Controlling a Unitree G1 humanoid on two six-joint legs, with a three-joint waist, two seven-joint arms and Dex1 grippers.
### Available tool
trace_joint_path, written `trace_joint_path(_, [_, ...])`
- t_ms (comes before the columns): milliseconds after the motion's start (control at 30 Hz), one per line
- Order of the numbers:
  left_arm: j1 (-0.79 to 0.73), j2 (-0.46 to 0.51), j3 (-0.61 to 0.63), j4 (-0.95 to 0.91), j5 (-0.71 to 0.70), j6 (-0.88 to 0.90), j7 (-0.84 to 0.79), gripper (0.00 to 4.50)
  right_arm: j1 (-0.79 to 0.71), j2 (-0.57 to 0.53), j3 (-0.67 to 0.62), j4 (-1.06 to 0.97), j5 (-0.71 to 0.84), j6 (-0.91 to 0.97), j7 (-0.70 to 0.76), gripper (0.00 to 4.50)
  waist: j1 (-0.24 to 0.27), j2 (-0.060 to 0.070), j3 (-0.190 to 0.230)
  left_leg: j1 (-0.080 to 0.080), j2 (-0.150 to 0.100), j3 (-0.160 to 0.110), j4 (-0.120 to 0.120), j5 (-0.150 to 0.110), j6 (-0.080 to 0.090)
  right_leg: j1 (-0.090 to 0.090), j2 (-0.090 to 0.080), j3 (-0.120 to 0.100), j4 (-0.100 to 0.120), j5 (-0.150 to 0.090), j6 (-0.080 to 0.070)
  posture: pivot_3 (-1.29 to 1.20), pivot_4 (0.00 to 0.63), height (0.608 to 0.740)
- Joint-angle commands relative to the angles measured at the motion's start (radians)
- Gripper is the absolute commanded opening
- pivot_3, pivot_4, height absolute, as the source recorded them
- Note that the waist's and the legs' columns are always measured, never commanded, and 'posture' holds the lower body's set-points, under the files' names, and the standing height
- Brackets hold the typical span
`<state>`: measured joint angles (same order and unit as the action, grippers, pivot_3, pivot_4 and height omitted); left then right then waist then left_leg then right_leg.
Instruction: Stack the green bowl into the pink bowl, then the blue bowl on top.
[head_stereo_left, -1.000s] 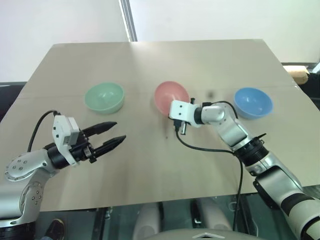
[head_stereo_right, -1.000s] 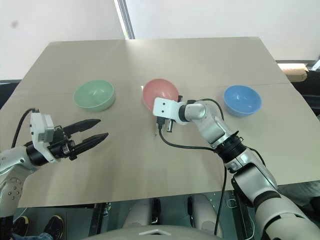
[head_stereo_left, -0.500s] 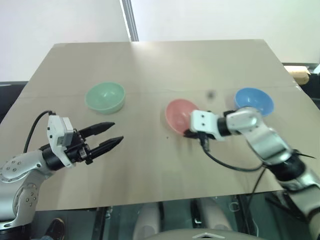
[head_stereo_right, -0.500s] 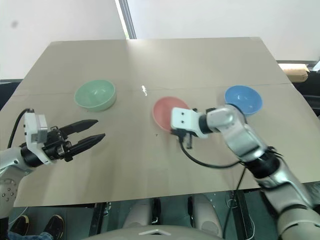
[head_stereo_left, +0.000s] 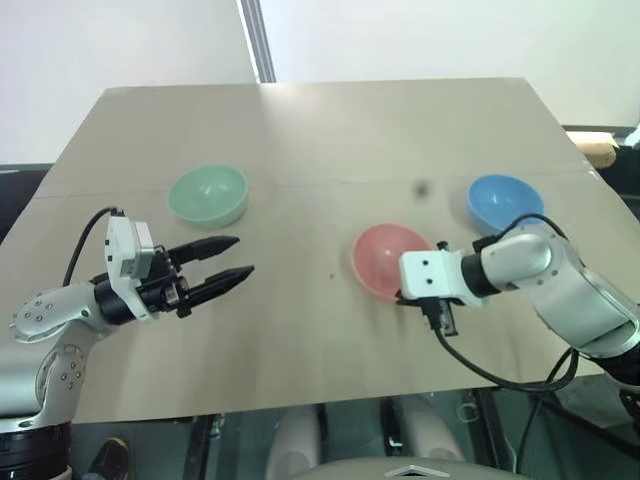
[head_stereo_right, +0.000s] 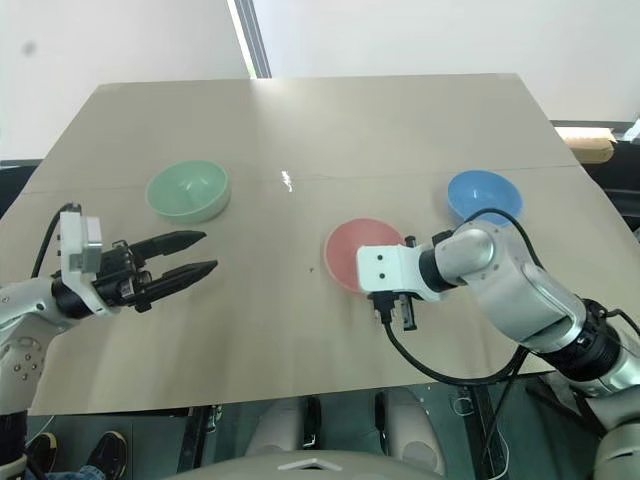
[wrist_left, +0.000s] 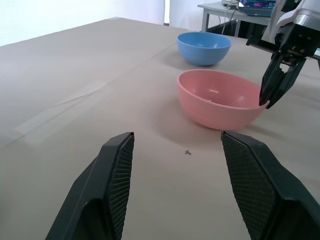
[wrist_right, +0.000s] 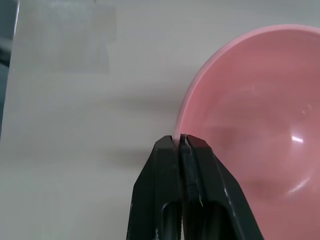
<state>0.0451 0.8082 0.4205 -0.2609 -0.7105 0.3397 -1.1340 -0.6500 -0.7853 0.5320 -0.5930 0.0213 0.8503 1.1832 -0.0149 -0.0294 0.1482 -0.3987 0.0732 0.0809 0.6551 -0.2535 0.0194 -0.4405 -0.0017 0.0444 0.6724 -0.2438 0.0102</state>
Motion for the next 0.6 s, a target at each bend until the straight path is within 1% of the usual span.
trace_joint_path(33, [-0.009, 0.012, 0.010, -0.003, -0.005, -0.004, -0.013, 2.93, -0.024, 0.005, -0.021, -0.034, 0.029, 0.009, -0.008, 1.63, 0.000, 0.000, 0.000, 0.000, 0.000, 0.000, 0.000, 0.000, 0.000, 0.000, 0.000, 0.000, 0.000, 0.000, 0.000, 0.00, 0.150, 0.740])
trace_joint_path(100, [-0.006, 0.011, 0.010, -0.003, -0.004, -0.005, -0.017, 2.93, -0.033, 0.021, -0.024, -0.031, 0.041, 0.027, -0.023, 2.52, 0.001, 0.000, 0.000, 0.000, 0.000, 0.000, 0.000, 0.000, 0.000, 0.000, -0.001, 0.000, 0.000, 0.000, 0.000, 0.00, 0.150, 0.740])
trace_joint_path(167, [-0.003, 0.010, 0.011, -0.004, -0.004, -0.004, -0.018, 2.93, -0.049, 0.051, -0.037, -0.028, 0.063, 0.060, -0.043, 3.52, 0.000, 0.000, 0.000, 0.000, 0.000, 0.000, 0.000, 0.000, 0.000, 0.000, 0.000, 0.000, 0.000, 0.000, 0.000, 0.00, 0.150, 0.740])
trace_joint_path(200, [-0.002, 0.010, 0.012, -0.004, -0.004, -0.004, -0.019, 2.93, -0.058, 0.059, -0.048, -0.030, 0.079, 0.077, -0.044, 3.78, -0.001, 0.000, 0.000, 0.000, 0.000, 0.000, 0.000, 0.000, 0.000, 0.000, 0.000, 0.000, 0.000, 0.000, 0.000, 0.00, 0.150, 0.740])
trace_joint_path(233, [-0.001, 0.010, 0.012, -0.005, -0.005, -0.003, -0.020, 2.93, -0.065, 0.065, -0.062, -0.035, 0.099, 0.093, -0.042, 3.78, -0.001, 0.000, 0.000, 0.000, 0.000, 0.000, 0.000, 0.000, 0.000, 0.000, 0.000, 0.000, 0.000, 0.000, 0.000, 0.00, 0.150, 0.740])
trace_joint_path(300, [0.002, 0.009, 0.016, -0.007, -0.007, -0.002, -0.021, 2.93, -0.076, 0.083, -0.131, -0.045, 0.173, 0.141, -0.037, 3.78, 0.000, 0.000, 0.000, 0.000, 0.000, 0.000, 0.000, 0.000, 0.000, 0.000, 0.000, 0.000, 0.000, 0.000, 0.000, 0.00, 0.150, 0.740])
trace_joint_path(400, [0.006, 0.008, 0.020, -0.010, -0.009, -0.002, -0.021, 2.93, -0.056, 0.086, -0.267, -0.029, 0.264, 0.157, -0.041, 3.78, 0.003, 0.000, 0.000, -0.001, 0.000, 0.000, 0.000, 0.000, 0.000, 0.000, -0.001, 0.000, 0.000, 0.000, 0.000, 0.00, 0.150, 0.740])
trace_joint_path(433, [0.008, 0.007, 0.021, -0.011, -0.009, -0.002, -0.020, 2.93, -0.028, 0.099, -0.349, -0.009, 0.296, 0.140, -0.059, 3.78, 0.003, 0.000, 0.000, -0.001, 0.000, 0.000, 0.000, 0.000, 0.000, 0.000, -0.001, 0.000, 0.000, 0.000, 0.000, 0.00, 0.150, 0.740])
trace_joint_path(500, [0.013, 0.003, 0.025, -0.013, -0.009, -0.005, -0.018, 2.93, 0.049, 0.088, -0.503, 0.039, 0.345, 0.118, -0.075, 3.78, 0.005, -0.002, 0.000, -0.001, 0.000, -0.001, 0.000, 0.000, 0.000, 0.001, -0.001, -0.001, -0.001, 0.000, 0.000, 0.00, 0.150, 0.740])
trace_joint_path(600, [0.022, 0.000, 0.029, -0.016, -0.009, -0.008, -0.017, 2.93, 0.150, 0.040, -0.613, 0.089, 0.350, 0.044, -0.095, 3.78, 0.007, -0.001, 0.000, -0.001, -0.001, -0.001, 0.000, 0.000, 0.000, 0.002, -0.001, -0.001, -0.003, 0.000, 0.000, 0.00, 0.150, 0.740])
